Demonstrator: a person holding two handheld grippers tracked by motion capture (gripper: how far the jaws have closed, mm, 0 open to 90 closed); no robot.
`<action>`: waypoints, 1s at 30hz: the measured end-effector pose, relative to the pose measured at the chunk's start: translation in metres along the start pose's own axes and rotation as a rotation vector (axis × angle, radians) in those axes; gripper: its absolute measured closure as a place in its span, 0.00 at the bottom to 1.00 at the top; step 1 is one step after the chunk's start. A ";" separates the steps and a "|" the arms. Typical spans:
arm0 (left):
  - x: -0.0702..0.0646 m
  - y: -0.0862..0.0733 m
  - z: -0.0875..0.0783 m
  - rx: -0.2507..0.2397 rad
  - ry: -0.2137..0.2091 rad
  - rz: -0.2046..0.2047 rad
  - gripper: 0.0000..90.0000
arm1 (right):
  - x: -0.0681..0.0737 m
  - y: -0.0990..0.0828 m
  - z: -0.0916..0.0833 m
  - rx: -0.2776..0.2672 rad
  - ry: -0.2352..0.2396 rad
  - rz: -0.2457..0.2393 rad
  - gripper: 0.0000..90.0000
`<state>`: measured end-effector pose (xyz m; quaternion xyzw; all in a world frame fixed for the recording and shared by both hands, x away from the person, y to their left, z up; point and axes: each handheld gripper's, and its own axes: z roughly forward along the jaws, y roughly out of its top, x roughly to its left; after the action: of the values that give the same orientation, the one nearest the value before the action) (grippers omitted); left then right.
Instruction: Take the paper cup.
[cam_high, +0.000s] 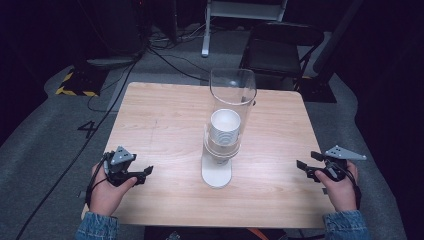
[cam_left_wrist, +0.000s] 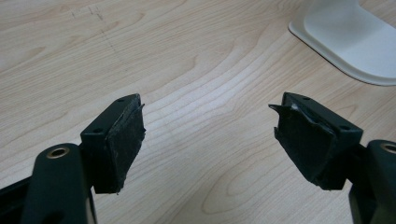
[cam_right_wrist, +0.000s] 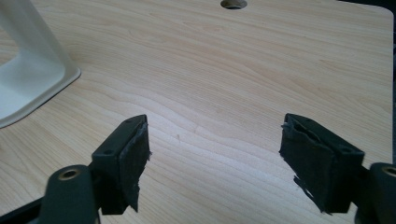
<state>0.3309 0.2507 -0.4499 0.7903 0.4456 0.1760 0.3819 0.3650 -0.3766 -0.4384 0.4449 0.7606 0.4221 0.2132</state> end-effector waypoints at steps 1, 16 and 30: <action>0.000 0.000 0.000 0.004 0.002 0.007 0.26 | 0.000 0.000 0.000 -0.004 0.005 0.007 0.26; 0.001 -0.001 -0.001 0.007 0.008 -0.009 0.27 | 0.029 0.010 0.015 -0.008 0.098 -0.040 0.24; 0.000 -0.003 0.000 0.013 0.002 0.000 0.27 | 0.088 0.036 0.039 -0.053 0.299 -0.109 0.21</action>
<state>0.3293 0.2517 -0.4518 0.7928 0.4469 0.1738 0.3763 0.3653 -0.2745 -0.4257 0.3296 0.7953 0.4913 0.1320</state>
